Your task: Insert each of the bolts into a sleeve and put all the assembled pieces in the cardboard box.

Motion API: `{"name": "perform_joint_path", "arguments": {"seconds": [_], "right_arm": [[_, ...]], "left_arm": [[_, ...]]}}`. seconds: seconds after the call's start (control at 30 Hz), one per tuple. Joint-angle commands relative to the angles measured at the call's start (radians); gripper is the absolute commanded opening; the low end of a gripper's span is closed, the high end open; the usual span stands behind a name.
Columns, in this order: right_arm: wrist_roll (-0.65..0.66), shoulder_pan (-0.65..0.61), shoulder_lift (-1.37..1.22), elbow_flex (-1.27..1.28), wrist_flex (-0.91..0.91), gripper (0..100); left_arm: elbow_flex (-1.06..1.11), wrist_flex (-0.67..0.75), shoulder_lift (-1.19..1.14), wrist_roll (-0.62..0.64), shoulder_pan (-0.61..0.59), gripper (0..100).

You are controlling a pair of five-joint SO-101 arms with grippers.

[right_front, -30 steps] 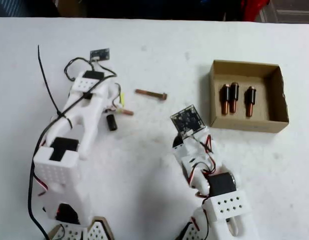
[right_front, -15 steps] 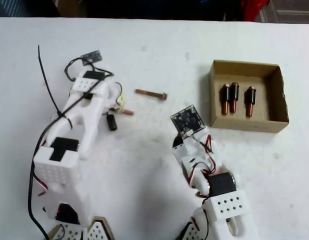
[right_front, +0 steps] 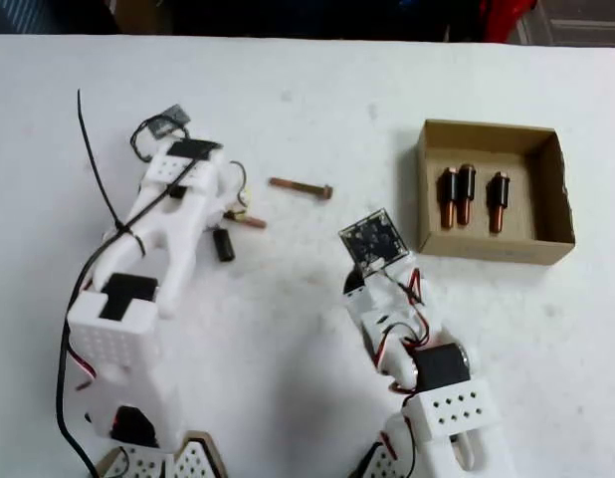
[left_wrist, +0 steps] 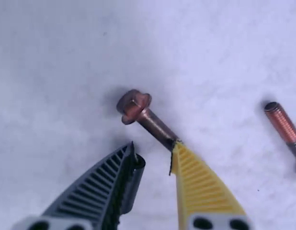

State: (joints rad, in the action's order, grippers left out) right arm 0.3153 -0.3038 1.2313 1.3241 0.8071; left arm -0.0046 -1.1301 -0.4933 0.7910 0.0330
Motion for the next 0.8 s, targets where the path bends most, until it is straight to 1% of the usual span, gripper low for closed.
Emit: {"name": "perform_joint_path", "arguments": {"seconds": [0.0, 0.1, 0.23, 0.6, 0.77], "right_arm": [[0.009, 0.008, 0.021, -0.009, -0.019, 1.7], [0.009, 0.008, 0.021, -0.009, -0.019, 1.7], [0.009, 0.008, 0.021, -0.009, -0.019, 1.7], [0.009, 0.008, 0.021, -0.009, -0.019, 1.7], [0.009, 0.008, 0.021, -0.009, -0.019, 1.7]], "left_arm": [[-0.003, 0.043, -0.044, 0.020, -0.021, 16], [-0.003, 0.068, -0.047, 0.029, -0.021, 15], [-0.003, 0.069, -0.050, 0.107, -0.022, 15], [-0.003, 0.074, -0.053, 0.112, -0.022, 16], [-0.003, 0.149, -0.053, 0.109, -0.024, 15]]}}
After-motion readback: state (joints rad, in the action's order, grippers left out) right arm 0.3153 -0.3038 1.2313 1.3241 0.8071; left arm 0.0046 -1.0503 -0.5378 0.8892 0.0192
